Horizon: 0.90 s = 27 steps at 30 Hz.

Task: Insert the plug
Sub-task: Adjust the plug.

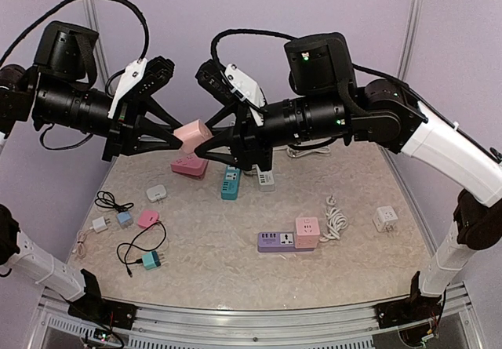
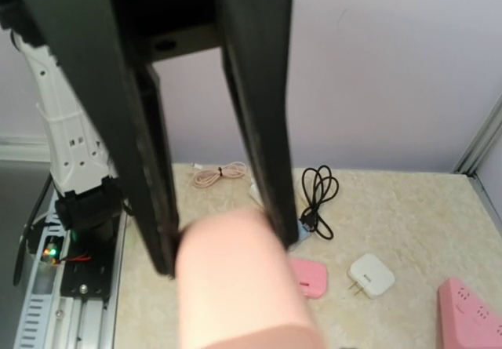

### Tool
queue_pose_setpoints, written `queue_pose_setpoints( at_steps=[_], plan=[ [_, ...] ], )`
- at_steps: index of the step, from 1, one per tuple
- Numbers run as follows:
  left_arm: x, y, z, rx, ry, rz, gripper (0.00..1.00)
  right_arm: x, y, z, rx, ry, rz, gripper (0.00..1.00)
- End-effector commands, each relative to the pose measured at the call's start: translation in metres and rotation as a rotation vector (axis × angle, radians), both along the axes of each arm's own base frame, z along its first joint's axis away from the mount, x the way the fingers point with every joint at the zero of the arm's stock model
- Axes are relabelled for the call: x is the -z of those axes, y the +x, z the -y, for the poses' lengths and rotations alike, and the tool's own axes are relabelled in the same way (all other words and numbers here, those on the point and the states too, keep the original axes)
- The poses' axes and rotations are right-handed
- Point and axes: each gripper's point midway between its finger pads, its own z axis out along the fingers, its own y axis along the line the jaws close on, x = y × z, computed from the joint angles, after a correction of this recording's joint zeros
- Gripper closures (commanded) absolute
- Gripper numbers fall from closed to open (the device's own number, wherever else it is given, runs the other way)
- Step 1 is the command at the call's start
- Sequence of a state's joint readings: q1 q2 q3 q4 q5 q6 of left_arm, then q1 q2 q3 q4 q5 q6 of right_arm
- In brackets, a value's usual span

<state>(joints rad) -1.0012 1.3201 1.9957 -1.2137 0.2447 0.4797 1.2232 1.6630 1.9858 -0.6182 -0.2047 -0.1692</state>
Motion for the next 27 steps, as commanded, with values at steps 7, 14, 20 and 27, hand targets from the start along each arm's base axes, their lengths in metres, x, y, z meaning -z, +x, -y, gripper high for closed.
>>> queue_pose_setpoints(
  at_steps=[7, 14, 20, 27],
  plan=[
    [0.019, 0.000, 0.003, 0.013, 0.069, -0.002, 1.00, -0.001, -0.005, -0.003, -0.018, -0.002, -0.003, 0.59],
    [0.021, -0.001, 0.006, 0.020, 0.076, -0.004, 1.00, 0.001, -0.006, -0.002, -0.019, -0.012, -0.006, 0.75],
    [0.022, -0.002, 0.007, 0.024, 0.078, -0.006, 1.00, 0.006, -0.007, -0.003, -0.026, -0.028, -0.019, 1.00],
    [0.030, 0.019, -0.011, -0.096, 0.125, 0.056, 0.01, 0.044, 0.027, 0.014, 0.169, -0.200, -0.018, 1.00]
  ],
)
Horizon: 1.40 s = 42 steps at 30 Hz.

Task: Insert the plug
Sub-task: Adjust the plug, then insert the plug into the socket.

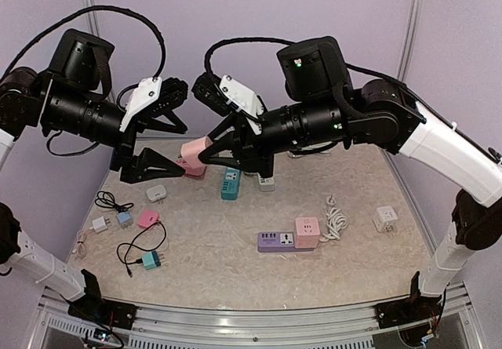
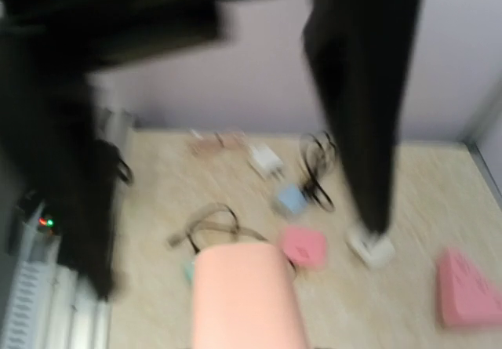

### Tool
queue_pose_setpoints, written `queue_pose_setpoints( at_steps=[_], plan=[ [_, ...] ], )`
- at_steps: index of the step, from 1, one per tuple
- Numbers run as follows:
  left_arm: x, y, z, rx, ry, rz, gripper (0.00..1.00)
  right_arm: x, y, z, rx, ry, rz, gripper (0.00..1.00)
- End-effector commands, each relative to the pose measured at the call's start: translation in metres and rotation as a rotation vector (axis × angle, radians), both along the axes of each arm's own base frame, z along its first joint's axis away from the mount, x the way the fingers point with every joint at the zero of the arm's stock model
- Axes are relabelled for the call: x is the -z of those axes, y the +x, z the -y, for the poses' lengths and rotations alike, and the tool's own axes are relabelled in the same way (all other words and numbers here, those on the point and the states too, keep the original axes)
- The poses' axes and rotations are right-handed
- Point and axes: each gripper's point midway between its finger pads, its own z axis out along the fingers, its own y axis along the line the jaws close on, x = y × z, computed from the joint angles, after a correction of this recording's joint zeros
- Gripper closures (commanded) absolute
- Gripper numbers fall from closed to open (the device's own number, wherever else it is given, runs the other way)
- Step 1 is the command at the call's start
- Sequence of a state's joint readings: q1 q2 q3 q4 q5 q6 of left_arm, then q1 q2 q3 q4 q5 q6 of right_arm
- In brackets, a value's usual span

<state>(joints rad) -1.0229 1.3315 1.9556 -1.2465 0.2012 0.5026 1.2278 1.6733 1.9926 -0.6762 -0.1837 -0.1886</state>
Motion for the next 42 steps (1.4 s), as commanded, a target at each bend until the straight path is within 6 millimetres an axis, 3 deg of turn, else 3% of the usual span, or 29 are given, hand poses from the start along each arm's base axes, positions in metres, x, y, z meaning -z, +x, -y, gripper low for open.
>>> queue_pose_setpoints(
  at_steps=[1, 3, 8, 13, 17, 21, 25, 32, 42],
  plan=[
    [0.003, 0.021, -0.021, -0.119, 0.032, 0.073, 0.01, 0.045, 0.033, 0.018, 0.187, -0.198, -0.031, 1.00],
    [0.001, 0.032, -0.038, -0.187, 0.019, 0.075, 0.01, 0.079, 0.052, 0.031, 0.266, -0.323, -0.056, 1.00],
    [0.007, 0.064, -0.101, -0.433, 0.035, 0.103, 0.01, 0.155, 0.071, 0.058, 0.352, -0.612, -0.096, 1.00],
    [0.039, 0.088, -0.165, -0.696, 0.109, 0.091, 0.01, 0.219, 0.074, 0.072, 0.346, -0.862, -0.108, 1.00],
    [0.070, 0.099, -0.205, -0.865, 0.154, 0.057, 0.01, 0.262, 0.071, 0.089, 0.327, -1.041, -0.130, 1.00],
    [0.108, 0.111, -0.235, -0.995, 0.223, 0.030, 0.01, 0.282, 0.071, 0.106, 0.318, -1.116, -0.138, 1.00],
    [0.131, 0.123, -0.242, -1.043, 0.231, -0.025, 0.01, 0.296, 0.076, 0.127, 0.328, -1.163, -0.149, 1.00],
    [0.137, 0.140, -0.242, -1.062, 0.204, -0.090, 0.01, 0.316, 0.088, 0.143, 0.347, -1.201, -0.148, 1.00],
    [0.139, 0.141, -0.240, -1.050, 0.205, -0.108, 0.01, 0.324, 0.093, 0.148, 0.317, -1.237, -0.155, 1.00]
  ],
)
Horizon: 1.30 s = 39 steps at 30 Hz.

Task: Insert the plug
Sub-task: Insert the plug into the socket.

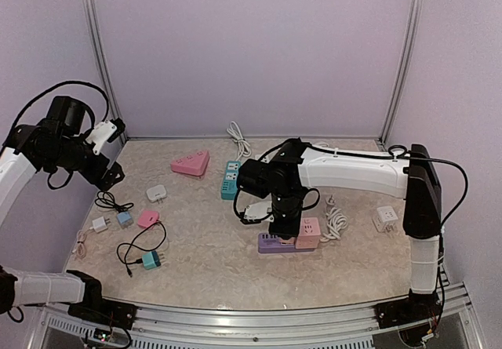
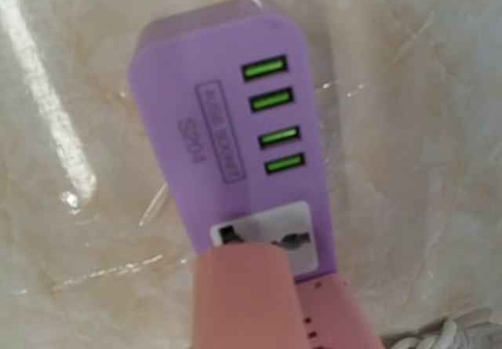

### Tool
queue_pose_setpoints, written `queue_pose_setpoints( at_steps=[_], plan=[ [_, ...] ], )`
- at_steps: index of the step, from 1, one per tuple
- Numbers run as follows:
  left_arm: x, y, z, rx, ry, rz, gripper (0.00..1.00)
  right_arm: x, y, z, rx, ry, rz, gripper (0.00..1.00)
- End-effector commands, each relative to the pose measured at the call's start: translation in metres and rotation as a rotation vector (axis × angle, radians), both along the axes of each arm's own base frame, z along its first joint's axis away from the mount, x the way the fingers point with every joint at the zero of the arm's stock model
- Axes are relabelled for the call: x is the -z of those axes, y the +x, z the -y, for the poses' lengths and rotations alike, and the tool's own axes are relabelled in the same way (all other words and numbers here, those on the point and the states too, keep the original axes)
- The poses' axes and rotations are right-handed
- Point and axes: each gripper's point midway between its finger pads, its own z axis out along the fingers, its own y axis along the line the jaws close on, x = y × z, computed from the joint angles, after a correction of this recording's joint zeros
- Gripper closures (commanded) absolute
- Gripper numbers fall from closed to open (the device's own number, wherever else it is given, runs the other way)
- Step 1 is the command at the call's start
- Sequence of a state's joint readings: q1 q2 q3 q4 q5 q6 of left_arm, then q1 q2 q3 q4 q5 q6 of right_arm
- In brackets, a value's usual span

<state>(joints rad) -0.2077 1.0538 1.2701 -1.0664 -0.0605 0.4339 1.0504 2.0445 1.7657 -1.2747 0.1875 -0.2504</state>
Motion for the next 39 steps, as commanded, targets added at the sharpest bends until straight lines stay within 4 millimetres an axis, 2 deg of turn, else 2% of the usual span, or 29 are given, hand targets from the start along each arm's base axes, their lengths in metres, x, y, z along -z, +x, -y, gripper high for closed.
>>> queue_pose_setpoints(
  at_steps=[1, 9, 13, 19, 22, 27, 34, 39],
  plan=[
    [-0.012, 0.004, 0.003, 0.004, -0.028, 0.031, 0.01, -0.006, 0.003, 0.006, -0.015, -0.009, 0.003, 1.00],
    [-0.014, 0.006, 0.005, 0.015, -0.037, 0.036, 0.01, 0.008, -0.012, 0.012, -0.063, -0.058, -0.049, 1.00],
    [-0.016, 0.005, 0.006, 0.019, -0.042, 0.038, 0.01, 0.018, -0.009, 0.019, -0.057, -0.117, -0.026, 1.00],
    [-0.015, 0.004, 0.007, 0.025, -0.044, 0.039, 0.01, 0.022, 0.006, 0.018, -0.047, -0.134, 0.054, 1.00],
    [-0.016, 0.004, 0.007, 0.025, -0.044, 0.042, 0.01, 0.026, 0.006, 0.019, -0.074, -0.146, 0.052, 1.00],
    [-0.017, 0.004, 0.006, 0.025, -0.040, 0.046, 0.01, 0.044, -0.006, 0.026, -0.094, -0.181, 0.001, 1.00],
    [-0.018, 0.004, 0.008, 0.032, -0.046, 0.051, 0.01, 0.061, -0.025, 0.013, -0.076, -0.073, -0.102, 1.00],
    [-0.019, 0.002, 0.007, 0.032, -0.048, 0.055, 0.01, 0.082, -0.034, 0.021, -0.025, -0.031, -0.147, 1.00]
  ],
)
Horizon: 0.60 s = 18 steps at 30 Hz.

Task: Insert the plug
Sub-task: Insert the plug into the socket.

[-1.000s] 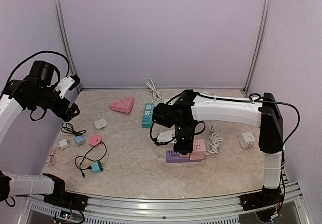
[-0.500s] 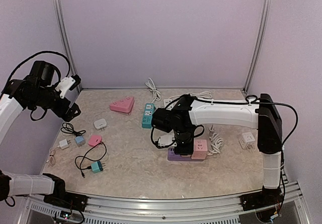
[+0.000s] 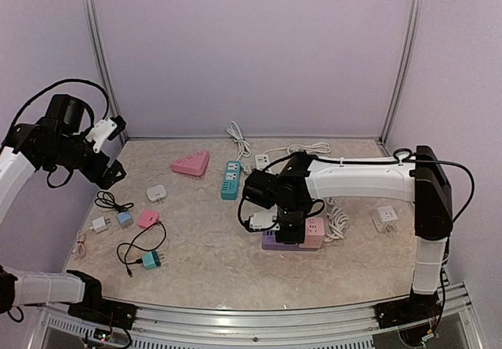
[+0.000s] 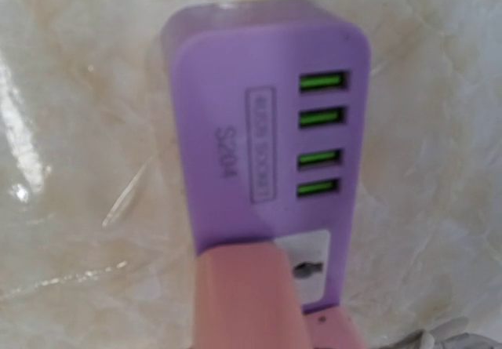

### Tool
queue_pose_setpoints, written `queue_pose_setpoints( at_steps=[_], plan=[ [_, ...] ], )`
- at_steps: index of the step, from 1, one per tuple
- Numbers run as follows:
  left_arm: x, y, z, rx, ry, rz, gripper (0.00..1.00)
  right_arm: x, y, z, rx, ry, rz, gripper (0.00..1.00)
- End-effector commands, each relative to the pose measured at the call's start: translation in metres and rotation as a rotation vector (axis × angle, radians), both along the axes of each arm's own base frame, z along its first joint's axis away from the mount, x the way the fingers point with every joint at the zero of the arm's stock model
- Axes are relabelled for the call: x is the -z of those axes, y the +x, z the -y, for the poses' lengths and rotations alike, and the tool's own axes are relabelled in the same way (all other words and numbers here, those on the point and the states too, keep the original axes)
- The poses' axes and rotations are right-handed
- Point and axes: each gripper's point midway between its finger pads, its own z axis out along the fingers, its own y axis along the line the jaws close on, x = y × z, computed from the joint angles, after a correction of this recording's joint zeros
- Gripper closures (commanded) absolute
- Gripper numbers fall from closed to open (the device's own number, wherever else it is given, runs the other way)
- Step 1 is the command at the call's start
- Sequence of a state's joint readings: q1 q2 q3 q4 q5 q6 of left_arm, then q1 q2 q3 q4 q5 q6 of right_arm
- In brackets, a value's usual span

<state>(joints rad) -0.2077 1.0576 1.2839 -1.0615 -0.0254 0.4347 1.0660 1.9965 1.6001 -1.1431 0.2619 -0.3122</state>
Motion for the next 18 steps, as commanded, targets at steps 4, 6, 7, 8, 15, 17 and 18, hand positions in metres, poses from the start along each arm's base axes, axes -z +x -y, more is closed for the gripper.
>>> queue_pose_setpoints(
  at_steps=[4, 6, 7, 8, 15, 17, 18],
  plan=[
    [-0.015, 0.001, 0.001, 0.008, -0.021, 0.049, 0.01, 0.071, -0.038, 0.020, 0.068, -0.024, -0.211, 1.00],
    [-0.016, 0.001, 0.001, 0.008, -0.022, 0.051, 0.01, 0.075, -0.038, 0.025, 0.072, -0.040, -0.207, 1.00],
    [-0.016, 0.001, 0.001, 0.008, -0.022, 0.052, 0.01, 0.076, -0.038, 0.026, 0.074, -0.041, -0.202, 1.00],
    [-0.016, 0.000, 0.001, 0.007, -0.023, 0.052, 0.01, 0.075, -0.037, 0.025, 0.072, -0.038, -0.194, 0.97],
    [-0.017, -0.001, 0.001, 0.010, -0.021, 0.054, 0.01, 0.037, -0.017, 0.001, 0.063, 0.020, -0.126, 0.65],
    [-0.017, -0.001, 0.001, 0.010, -0.021, 0.054, 0.01, 0.024, -0.013, -0.007, 0.048, 0.041, -0.100, 0.60],
    [-0.017, -0.002, 0.001, 0.010, -0.021, 0.055, 0.01, 0.019, -0.011, -0.010, 0.041, 0.047, -0.091, 0.59]
  ],
)
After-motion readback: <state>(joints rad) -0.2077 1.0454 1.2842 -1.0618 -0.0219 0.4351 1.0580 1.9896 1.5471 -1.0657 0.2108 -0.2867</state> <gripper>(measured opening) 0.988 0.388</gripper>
